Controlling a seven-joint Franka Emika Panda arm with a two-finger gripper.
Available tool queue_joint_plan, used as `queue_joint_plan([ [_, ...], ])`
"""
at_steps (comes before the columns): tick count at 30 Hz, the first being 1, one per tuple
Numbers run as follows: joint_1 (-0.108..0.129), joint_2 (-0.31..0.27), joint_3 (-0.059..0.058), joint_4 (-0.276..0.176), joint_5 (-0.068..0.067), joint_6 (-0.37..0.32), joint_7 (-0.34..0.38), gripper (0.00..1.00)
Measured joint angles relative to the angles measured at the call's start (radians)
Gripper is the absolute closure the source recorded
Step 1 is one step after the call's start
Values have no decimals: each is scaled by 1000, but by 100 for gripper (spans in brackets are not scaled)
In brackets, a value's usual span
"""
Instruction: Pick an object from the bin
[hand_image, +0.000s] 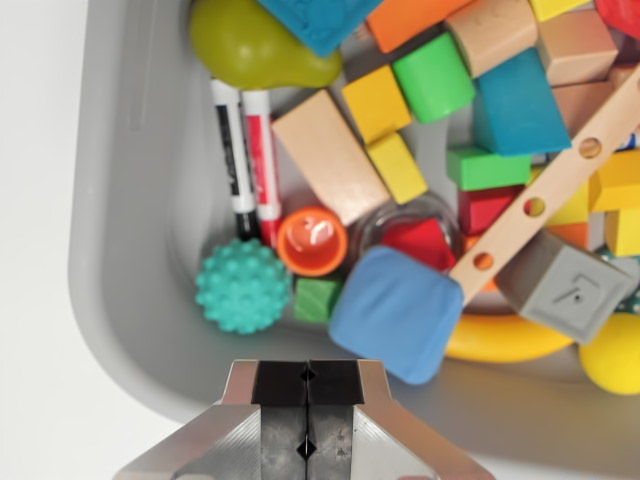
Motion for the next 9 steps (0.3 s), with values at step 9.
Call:
queue_joint_plan([
  [9, 0, -2, 0, 4, 0, -5, 0, 100],
])
